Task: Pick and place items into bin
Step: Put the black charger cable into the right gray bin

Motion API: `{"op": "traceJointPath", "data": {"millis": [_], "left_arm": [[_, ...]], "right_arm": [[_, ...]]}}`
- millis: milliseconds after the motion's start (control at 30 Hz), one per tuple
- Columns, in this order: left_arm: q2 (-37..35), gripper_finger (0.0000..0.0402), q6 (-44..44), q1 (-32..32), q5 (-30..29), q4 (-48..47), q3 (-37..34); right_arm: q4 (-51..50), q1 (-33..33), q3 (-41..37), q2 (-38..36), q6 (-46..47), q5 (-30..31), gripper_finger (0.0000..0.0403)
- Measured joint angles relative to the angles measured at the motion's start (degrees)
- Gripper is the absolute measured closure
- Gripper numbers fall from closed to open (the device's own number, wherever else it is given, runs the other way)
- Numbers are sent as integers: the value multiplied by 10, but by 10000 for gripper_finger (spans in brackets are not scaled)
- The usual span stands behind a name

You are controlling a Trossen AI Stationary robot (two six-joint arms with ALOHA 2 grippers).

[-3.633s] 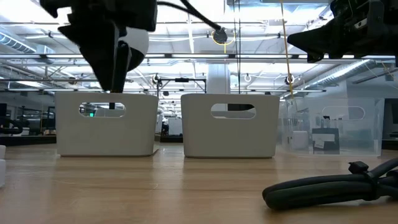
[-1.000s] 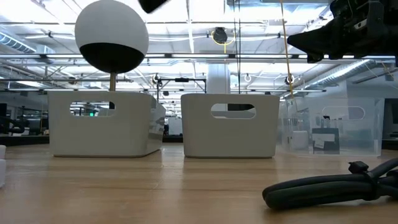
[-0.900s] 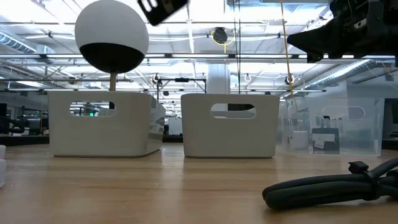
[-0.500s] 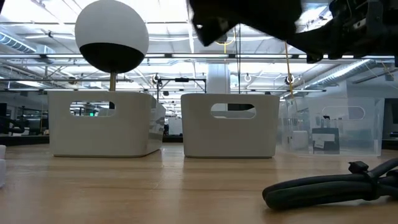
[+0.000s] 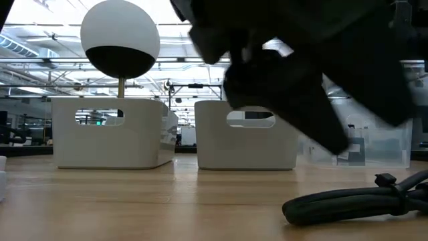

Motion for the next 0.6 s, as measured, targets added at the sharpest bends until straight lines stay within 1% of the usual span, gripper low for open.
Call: {"op": "traceJointPath", "data": {"millis": [167,500,600], "left_arm": [[16,139,-2,-7,4,13,0],[30,169,21,9,12,-4,0],[31,178,30,20,27,-6,1]], "right_arm": [[0,0,0,0,0,1,383],[0,0,0,0,3,2,383],[0,0,0,1,13,2,383]]}}
